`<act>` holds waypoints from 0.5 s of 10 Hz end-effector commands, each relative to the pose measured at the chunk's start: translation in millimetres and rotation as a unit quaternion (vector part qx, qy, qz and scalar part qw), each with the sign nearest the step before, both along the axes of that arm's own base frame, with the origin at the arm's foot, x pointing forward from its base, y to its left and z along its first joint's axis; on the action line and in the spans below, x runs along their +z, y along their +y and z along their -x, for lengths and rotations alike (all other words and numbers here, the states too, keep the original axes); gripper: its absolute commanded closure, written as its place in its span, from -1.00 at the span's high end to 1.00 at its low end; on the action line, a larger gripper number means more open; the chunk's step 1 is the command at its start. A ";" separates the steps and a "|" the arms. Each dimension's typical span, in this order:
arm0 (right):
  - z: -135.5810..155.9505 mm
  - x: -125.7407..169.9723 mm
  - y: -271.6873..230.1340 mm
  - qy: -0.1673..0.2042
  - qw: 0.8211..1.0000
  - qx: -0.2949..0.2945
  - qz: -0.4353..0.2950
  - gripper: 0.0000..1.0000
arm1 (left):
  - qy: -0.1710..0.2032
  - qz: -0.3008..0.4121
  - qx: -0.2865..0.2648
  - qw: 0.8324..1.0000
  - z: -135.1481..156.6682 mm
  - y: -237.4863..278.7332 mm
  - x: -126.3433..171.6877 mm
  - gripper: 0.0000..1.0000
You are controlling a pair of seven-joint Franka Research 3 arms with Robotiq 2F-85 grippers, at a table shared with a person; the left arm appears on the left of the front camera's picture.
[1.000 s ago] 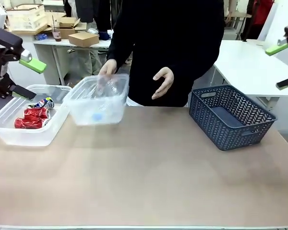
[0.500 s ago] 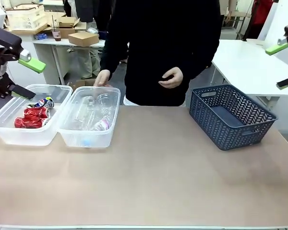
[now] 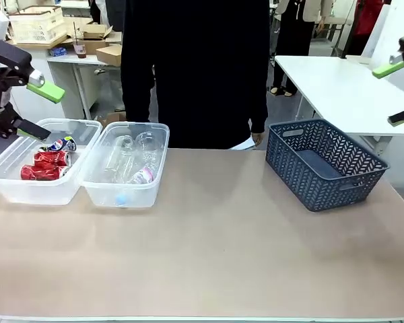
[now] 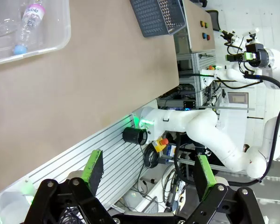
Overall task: Sort the waste into each basket.
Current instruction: Release the Organizing box you were holding.
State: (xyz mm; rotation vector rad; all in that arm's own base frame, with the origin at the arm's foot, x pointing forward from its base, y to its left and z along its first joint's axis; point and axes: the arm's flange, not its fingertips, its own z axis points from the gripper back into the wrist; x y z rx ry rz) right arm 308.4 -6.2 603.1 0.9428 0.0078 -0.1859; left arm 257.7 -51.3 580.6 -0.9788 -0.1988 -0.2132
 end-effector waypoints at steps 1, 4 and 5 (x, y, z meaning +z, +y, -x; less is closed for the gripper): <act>-1.6 0.2 -0.2 -0.012 1.000 0.008 -0.011 1.00 | -0.002 0.010 -0.005 1.000 0.3 0.8 0.4 1.00; -1.6 0.2 -0.2 -0.012 1.000 0.008 -0.011 1.00 | -0.002 0.010 -0.005 1.000 0.3 0.8 0.4 1.00; -1.6 0.2 -0.2 -0.012 1.000 0.008 -0.011 1.00 | -0.002 0.010 -0.005 1.000 0.3 0.8 0.4 1.00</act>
